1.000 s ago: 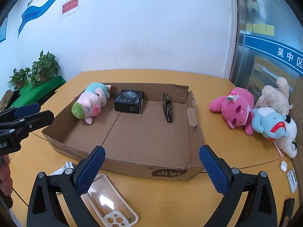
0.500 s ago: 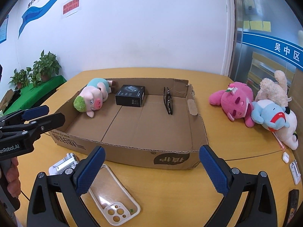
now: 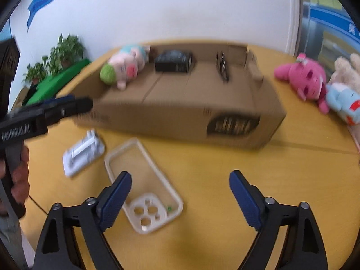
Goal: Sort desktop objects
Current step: 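Withdraw both grippers from the box and move toward the clear phone case, then close the right gripper on the phone case rim while the left gripper grasps it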
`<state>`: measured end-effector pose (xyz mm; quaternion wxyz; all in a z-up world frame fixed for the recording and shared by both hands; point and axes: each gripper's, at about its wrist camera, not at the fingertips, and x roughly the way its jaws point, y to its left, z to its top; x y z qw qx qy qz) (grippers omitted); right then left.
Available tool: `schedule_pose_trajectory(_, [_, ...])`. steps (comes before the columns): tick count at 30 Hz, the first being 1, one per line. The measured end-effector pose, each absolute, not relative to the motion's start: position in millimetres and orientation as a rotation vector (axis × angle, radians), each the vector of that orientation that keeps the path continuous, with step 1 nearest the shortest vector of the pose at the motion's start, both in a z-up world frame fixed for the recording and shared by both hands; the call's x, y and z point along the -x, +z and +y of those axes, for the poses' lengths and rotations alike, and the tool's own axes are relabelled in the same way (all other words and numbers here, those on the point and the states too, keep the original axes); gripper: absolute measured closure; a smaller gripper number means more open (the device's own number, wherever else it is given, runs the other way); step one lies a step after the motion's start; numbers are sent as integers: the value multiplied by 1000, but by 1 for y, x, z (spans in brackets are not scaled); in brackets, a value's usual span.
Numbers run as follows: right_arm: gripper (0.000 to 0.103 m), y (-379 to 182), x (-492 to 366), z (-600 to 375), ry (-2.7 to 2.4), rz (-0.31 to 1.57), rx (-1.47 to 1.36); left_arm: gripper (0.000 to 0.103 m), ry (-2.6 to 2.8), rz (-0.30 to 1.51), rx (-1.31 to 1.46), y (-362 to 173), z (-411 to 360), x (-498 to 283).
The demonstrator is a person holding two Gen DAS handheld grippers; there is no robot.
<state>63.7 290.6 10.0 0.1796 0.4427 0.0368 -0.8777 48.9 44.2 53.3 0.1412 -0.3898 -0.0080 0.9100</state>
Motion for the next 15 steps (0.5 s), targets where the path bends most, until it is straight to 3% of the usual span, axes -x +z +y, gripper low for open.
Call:
schedule_pose_trajectory(5, [49, -36, -70, 298, -2400, 62, -1410, 27, 2562, -23, 1199, 30, 48, -46])
schedule_pose_trajectory(12, [60, -41, -68, 305, -2423, 120, -1399, 27, 2498, -15, 1259, 11, 54, -50])
schedule_pose_trajectory(15, [65, -40, -65, 313, -2434, 119, -1400, 34, 2461, 24, 1289, 2, 61, -53])
